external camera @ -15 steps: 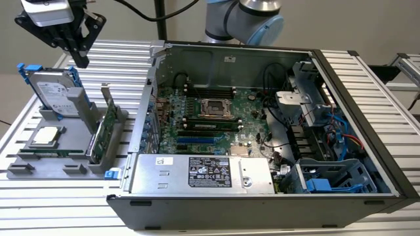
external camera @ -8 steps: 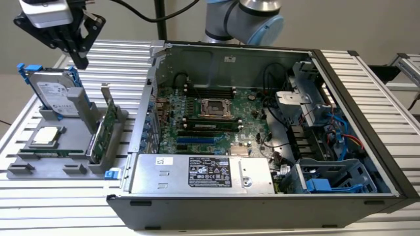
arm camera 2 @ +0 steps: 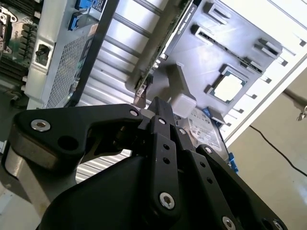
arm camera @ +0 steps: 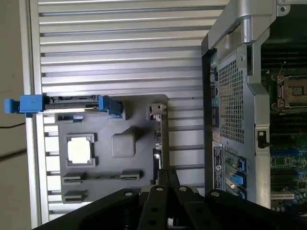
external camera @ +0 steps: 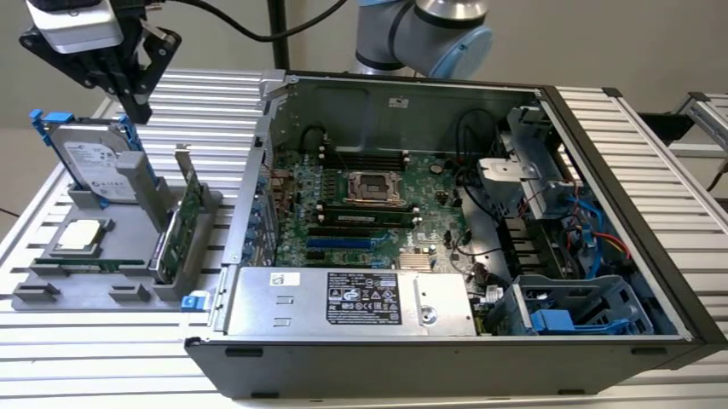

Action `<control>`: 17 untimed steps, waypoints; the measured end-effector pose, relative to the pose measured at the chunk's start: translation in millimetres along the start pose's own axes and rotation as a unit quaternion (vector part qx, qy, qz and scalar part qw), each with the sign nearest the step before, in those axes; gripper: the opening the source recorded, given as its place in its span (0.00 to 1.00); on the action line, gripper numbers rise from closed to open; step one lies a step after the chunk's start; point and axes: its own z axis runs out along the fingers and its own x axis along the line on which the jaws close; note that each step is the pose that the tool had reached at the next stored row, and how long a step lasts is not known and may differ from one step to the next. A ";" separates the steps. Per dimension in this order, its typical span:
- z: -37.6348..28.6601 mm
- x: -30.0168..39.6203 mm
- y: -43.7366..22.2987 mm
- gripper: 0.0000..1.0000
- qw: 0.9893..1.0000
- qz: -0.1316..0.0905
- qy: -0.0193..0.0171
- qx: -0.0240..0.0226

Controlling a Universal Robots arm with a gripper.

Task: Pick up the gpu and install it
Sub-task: 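Reach for the gpu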

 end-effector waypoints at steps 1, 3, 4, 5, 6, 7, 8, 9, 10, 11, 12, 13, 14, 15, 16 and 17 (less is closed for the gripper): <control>0.0 -0.1 -1.3 0.00 1.000 0.000 0.000 0.000; -0.1 -0.2 -4.3 0.00 1.000 0.000 0.000 0.000; -0.1 -0.3 -5.9 0.00 1.000 0.000 0.000 0.000; -0.1 -0.4 -7.4 0.00 1.000 0.000 0.000 0.000; -0.1 -0.5 -8.8 0.00 1.000 0.000 0.000 0.000; -0.1 -0.6 -10.2 0.00 1.000 0.000 0.000 0.000; -0.1 -0.7 -11.5 0.00 1.000 0.000 0.000 0.000; -0.1 -0.7 -12.7 0.00 1.000 0.000 0.000 0.000; -0.1 -0.7 -13.8 0.00 1.000 0.000 0.000 0.000; -0.1 -0.8 -14.7 0.00 1.000 0.000 0.000 0.000; -0.1 -0.8 -15.5 0.00 1.000 0.000 0.000 0.000; -0.1 -0.8 -16.4 0.00 1.000 0.000 0.000 0.000; 0.0 -0.9 -17.1 0.00 1.000 0.000 0.000 0.000; 0.0 -0.9 -17.8 0.00 1.000 0.000 0.000 0.000; 0.0 -0.9 -18.6 0.00 1.000 0.000 0.000 0.000; 0.0 -0.9 -19.3 0.00 1.000 0.000 0.000 0.000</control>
